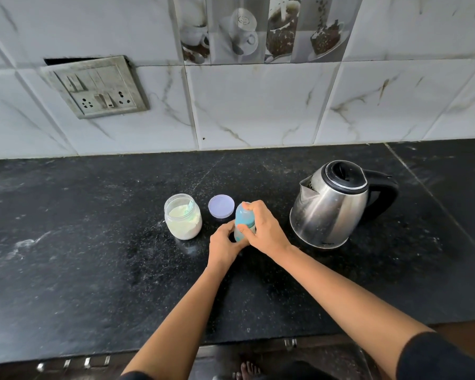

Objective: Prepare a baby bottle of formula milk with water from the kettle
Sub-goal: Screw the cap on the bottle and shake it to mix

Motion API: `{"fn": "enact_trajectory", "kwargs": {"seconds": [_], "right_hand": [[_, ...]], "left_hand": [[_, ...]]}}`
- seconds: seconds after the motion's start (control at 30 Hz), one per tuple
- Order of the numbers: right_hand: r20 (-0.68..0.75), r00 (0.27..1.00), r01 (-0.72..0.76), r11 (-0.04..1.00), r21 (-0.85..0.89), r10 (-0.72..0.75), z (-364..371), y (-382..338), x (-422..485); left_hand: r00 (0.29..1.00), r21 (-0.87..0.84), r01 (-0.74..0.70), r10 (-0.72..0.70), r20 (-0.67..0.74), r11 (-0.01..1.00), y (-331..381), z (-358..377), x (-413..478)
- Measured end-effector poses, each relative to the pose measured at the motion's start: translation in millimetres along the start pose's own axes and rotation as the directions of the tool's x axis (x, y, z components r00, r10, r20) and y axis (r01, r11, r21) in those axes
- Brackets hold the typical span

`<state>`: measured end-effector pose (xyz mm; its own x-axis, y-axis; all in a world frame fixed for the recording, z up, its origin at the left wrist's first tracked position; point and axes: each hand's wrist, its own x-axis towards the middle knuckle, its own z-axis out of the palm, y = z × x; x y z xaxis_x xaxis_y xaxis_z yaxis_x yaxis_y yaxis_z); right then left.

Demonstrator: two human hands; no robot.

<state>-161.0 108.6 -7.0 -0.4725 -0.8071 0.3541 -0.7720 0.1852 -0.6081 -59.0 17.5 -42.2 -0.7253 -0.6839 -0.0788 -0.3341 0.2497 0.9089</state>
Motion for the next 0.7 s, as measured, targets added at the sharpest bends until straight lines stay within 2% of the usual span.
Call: {"fn": "enact_trajectory", "kwargs": {"seconds": [0.17,0.23,0.37,0.5,0.57,0.6,0.67,0.7], "right_hand": [[0.175,0.974,-0.162,0.982,0.093,0.144,-4,-7,-2],[0.207,0.966,-0.184,0.975,0.125,0.156,-2,-5,-3],[0.107,0.98,-0.185,0.966,0.182,0.168,7,-2,-5],[0.06,0.969,-0.247,0.9,0.361,0.241,5,-6,-1],[0.032,0.935,-0.307,0.759,0.575,0.354,-2,-12,4],[0.047,0.903,-0.329,0.617,0.715,0.427,-4,-16,7],[0.147,0.822,-0.326,0.243,0.914,0.55,-6,-24,15],[0.234,0.781,-0.302,0.023,0.953,0.579,-7,-29,18]], "left_hand": [[0.992,0.021,-0.044,0.041,0.116,0.999,0,-10,-2],[0.987,0.103,-0.074,0.057,0.153,0.992,-9,-13,-6],[0.993,0.361,-0.114,0.111,0.028,0.926,-27,-26,-21],[0.973,0.453,-0.215,0.227,0.028,0.865,-41,-30,-32],[0.97,0.484,-0.228,0.238,0.042,0.845,-50,-28,-37],[0.973,0.489,-0.216,0.23,0.032,0.845,-54,-27,-39],[0.977,0.494,-0.187,0.212,0.005,0.849,-58,-27,-39],[0.977,0.495,-0.186,0.212,0.005,0.849,-58,-27,-38]]}}
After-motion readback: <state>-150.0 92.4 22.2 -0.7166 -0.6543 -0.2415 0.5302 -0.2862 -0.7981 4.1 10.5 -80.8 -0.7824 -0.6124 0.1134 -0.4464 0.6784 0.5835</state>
